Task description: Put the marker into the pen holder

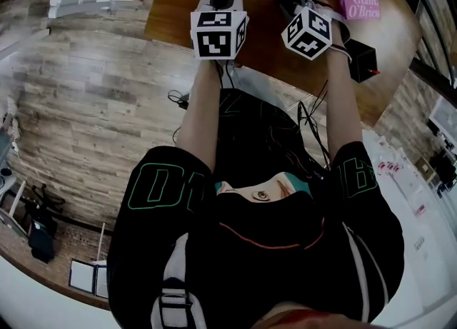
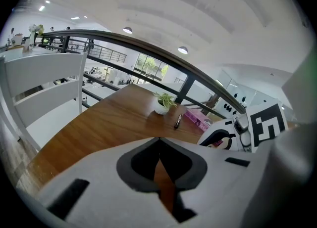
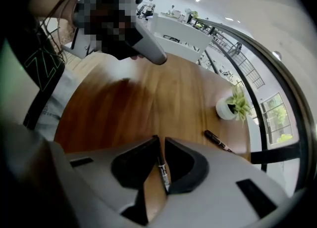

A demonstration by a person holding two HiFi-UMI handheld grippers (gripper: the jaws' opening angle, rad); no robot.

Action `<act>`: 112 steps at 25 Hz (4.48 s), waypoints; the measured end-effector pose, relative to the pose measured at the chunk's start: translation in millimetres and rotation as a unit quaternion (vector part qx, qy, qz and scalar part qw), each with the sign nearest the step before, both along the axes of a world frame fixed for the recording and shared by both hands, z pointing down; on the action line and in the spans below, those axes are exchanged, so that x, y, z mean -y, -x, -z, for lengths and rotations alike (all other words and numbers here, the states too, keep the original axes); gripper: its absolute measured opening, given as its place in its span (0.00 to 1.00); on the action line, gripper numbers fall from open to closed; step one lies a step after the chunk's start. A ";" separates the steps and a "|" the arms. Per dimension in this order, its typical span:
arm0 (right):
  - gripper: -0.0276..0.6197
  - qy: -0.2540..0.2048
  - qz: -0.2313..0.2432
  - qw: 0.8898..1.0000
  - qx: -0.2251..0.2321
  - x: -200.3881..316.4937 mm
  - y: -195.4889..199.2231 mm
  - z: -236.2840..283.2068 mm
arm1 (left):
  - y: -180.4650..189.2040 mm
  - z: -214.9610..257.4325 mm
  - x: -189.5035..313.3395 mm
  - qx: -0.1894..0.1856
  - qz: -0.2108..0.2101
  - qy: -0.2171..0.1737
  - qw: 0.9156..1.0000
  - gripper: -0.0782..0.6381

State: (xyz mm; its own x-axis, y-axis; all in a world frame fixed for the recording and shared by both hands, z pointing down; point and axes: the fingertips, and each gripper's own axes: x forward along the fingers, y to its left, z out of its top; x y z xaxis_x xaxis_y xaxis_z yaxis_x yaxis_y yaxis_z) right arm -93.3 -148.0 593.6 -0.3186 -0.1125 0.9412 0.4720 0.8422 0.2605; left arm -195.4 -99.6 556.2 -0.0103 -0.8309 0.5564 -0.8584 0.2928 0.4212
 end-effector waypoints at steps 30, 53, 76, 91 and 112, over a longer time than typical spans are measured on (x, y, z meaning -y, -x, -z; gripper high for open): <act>0.14 0.054 -0.012 0.996 -0.073 -7.5 -7.2 -18.7 | -3.8 4.5 38.9 0.000 -0.036 -0.007 0.999 0.12; 0.14 0.038 -0.139 0.985 0.100 35.3 -16.9 63.5 | -32.3 59.3 75.3 0.051 -0.095 -0.044 0.993 0.12; 0.14 0.068 -0.331 0.893 0.298 94.8 -102.3 156.1 | -115.7 101.7 114.4 0.105 -0.173 -0.069 0.977 0.12; 0.15 0.027 -0.381 0.811 0.443 129.9 -194.5 233.2 | -195.8 131.2 147.8 0.125 -0.222 -0.101 0.962 0.12; 0.15 0.144 -0.509 0.646 0.550 126.6 -327.8 215.6 | -309.8 127.4 148.8 0.142 -0.298 -0.090 0.940 0.12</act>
